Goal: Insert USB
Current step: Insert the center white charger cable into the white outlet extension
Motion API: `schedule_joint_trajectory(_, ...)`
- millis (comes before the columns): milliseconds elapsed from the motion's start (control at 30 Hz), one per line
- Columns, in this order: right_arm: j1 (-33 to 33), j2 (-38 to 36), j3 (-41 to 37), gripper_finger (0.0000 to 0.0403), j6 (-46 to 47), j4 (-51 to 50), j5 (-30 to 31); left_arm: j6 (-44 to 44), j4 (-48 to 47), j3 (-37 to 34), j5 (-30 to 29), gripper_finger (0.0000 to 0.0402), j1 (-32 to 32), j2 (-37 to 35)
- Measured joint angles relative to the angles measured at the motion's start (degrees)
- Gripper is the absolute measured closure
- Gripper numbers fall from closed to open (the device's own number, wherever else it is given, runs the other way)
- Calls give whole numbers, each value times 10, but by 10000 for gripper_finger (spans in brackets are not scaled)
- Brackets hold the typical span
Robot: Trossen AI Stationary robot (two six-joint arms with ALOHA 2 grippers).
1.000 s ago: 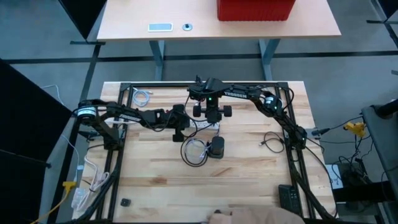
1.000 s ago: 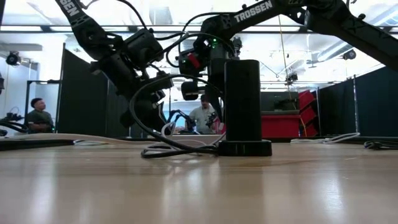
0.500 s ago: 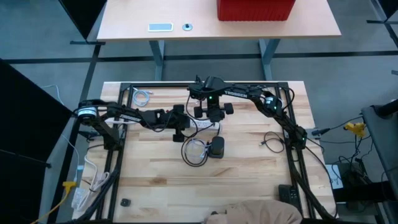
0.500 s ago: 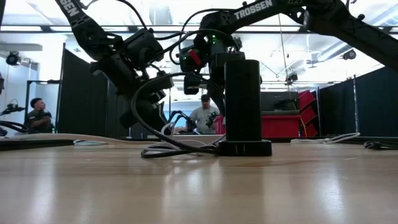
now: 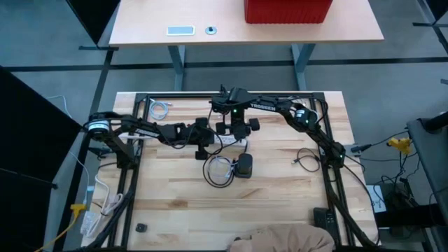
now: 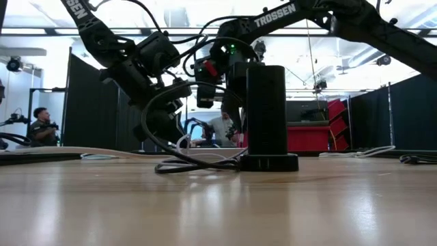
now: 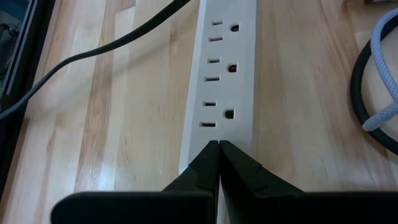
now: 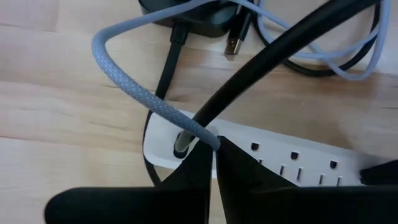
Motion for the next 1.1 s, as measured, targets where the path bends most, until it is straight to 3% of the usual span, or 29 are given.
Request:
schedule_joint_trajectory(467, -1, -2, 5, 403, 35, -12, 34, -2, 1, 1, 0, 402, 0, 0)
schedule_joint_trajectory(1100, -1, -3, 5, 403, 39, -15, 13, -5, 2, 1, 0, 402, 0, -1)
